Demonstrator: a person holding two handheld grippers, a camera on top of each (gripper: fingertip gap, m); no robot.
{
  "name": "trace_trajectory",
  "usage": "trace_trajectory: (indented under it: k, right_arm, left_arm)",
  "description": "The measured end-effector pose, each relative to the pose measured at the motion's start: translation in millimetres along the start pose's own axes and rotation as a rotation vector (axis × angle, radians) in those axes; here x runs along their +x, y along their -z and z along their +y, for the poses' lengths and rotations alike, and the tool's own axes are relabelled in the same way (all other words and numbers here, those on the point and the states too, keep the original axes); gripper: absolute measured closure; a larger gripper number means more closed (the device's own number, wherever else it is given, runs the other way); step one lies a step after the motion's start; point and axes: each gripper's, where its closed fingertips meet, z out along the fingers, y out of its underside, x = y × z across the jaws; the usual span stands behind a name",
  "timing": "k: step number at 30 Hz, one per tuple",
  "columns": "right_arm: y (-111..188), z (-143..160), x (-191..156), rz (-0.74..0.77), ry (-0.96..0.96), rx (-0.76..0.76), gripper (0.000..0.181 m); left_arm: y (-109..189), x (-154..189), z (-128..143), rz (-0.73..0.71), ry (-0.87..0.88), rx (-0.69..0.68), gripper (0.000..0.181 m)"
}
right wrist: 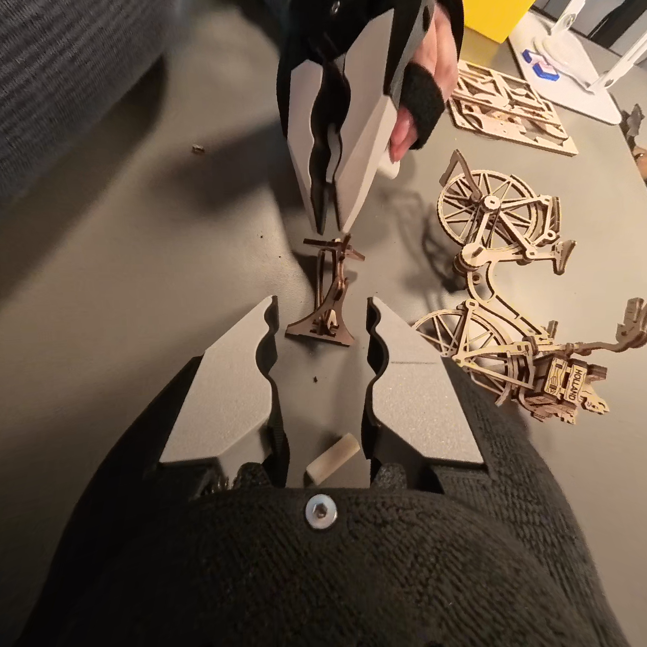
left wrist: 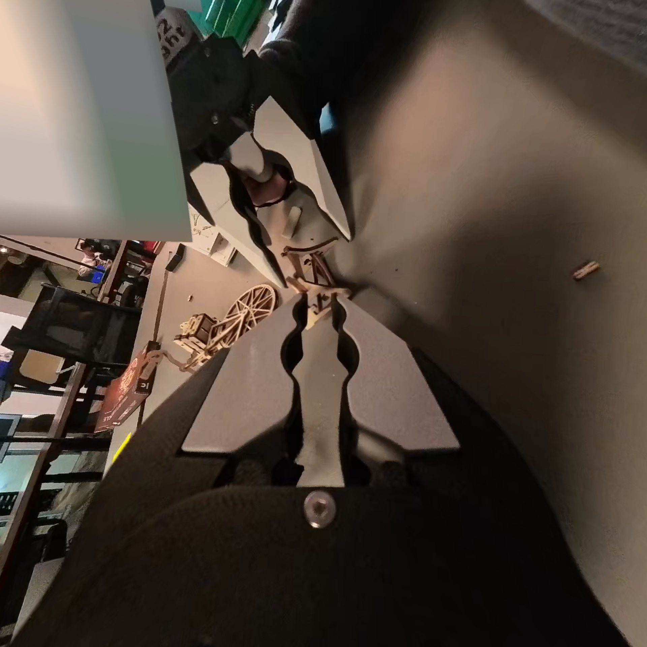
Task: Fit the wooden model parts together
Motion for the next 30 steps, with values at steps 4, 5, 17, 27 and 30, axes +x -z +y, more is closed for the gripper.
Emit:
trace_trajectory:
  k: [4, 5, 17, 27, 30]
  right_arm:
    - [-1, 1, 0, -0.011, -0.011, -0.005, 0.133]
    - [-1, 1, 0, -0.013, -0.011, -0.005, 0.134]
    - [-3, 2, 0, -0.03, -0.031, -0.018, 0.141]
    - [-4, 3, 1, -0.026, -0.039, -0.028, 0.153]
    - [-4, 3, 2, -0.02, -0.04, -0.029, 0.154]
  left_arm:
    - [-2, 1, 3, -0.004, -0.023, -0.028, 0.172]
    - [-2, 1, 4, -0.008, -0.023, -0.03, 0.172]
    - [-5, -2, 11, -0.017, -0.014, -0.068, 0.178]
    - [-4, -4, 10, -0.006, 0.026, -0.065, 0.179]
    - [-2, -9, 8, -0.003, 0.087, -0.043, 0.179]
